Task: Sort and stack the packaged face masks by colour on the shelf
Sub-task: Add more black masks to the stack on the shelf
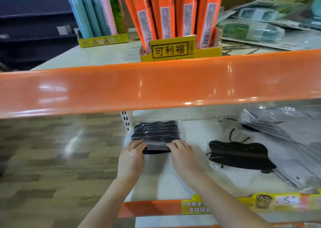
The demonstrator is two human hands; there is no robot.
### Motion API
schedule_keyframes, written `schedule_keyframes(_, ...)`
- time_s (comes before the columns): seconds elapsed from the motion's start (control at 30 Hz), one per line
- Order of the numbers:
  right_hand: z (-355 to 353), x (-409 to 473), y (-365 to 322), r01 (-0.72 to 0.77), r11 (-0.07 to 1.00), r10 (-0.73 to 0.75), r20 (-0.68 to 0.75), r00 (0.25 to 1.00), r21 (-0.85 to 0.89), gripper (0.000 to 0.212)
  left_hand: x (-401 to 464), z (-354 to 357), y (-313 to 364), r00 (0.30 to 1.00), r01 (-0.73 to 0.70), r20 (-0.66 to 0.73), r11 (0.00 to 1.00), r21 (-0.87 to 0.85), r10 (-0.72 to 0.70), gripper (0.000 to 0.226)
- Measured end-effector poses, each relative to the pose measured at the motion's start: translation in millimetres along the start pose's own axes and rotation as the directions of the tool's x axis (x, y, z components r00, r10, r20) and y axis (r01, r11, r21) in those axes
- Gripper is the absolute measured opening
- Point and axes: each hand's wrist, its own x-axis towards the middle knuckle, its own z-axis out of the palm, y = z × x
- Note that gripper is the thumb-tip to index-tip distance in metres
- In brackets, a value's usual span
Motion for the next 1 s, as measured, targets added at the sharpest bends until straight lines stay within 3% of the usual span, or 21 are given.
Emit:
schedule_keyframes(0.2,7,-5,-5,-0.017,0.997,0.019,0.018,1.0,-0.078,0.048,-15,9,10,0.977,-0.052,0.208,0.997,0.058,0.039,0.048)
schedule_keyframes(0.33,10,-6,-9,-0.029,0.992,0.026,-0.025,0.999,-0.121,0.037,-18,11,27,0.941,0.009,0.335,0.99,0.141,-0.057,0.05)
schedule_keyframes(0.5,14,-13,-10,-0.043,0.991,0.043,0.004,0.999,-0.13,0.048,-17,11,36,0.943,0.094,0.294,0.974,0.206,-0.154,0.045)
schedule_keyframes(0.7,-5,-10,-3,-0.001,0.999,0.004,0.091,0.996,-0.035,0.041,-15,19,44,0.948,0.132,0.259,0.968,0.214,-0.187,0.04)
schedule_keyframes(0.77,-13,-11,5,0.016,1.0,-0.017,-0.035,0.999,-0.024,0.035,-15,20,51,0.95,0.119,0.263,0.975,0.186,-0.166,0.037)
schedule_keyframes(0.9,-34,-26,29,-0.027,0.999,0.024,-0.079,0.997,-0.037,0.027,-21,30,77,0.988,-0.031,0.154,0.997,0.074,0.02,0.027)
schedule_keyframes(1.0,-43,-49,58,-0.051,0.995,0.037,-0.162,0.986,-0.084,0.013,-23,37,112,0.986,-0.105,0.131,0.994,-0.01,0.106,0.035)
